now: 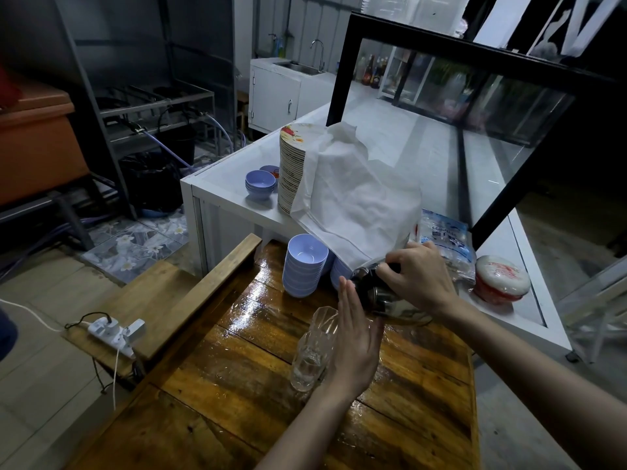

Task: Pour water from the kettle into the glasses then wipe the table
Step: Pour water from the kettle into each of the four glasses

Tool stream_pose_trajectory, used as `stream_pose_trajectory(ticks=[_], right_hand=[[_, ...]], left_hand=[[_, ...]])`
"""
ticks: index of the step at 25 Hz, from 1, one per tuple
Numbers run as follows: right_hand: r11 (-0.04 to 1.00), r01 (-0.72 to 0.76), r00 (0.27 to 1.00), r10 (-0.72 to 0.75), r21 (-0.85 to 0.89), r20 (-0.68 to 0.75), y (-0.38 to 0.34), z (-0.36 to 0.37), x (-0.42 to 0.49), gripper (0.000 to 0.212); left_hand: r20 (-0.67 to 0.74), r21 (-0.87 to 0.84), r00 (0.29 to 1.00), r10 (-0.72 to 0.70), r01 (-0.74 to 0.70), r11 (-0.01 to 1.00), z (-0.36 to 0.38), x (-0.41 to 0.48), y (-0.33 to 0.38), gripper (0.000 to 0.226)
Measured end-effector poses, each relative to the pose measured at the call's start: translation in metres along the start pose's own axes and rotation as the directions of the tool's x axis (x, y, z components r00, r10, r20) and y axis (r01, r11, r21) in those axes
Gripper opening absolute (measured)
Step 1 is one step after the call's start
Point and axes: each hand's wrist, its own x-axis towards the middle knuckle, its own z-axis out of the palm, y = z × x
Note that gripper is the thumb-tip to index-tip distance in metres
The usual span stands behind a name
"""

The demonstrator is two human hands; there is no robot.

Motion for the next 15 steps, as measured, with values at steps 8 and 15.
stream_pose_trajectory(ticks=[8,15], right_hand=[[0.998,0.057,0.998,-0.055,-0.041,0.041,-0.007,-0.001,0.004,0.041],[0.995,0.095,0.995,-0.094,-0.038,0.025,-0.013,0.0,0.008,0.037]], left_hand=[[0.019,-0.027,0.999,-0.034,0.034,0.999,-0.001,-0.002,-0.004,0.084],[0.003,-0.046,0.998,-0.067,0.067,0.997,-0.004,-0.001,-0.006,0.085]])
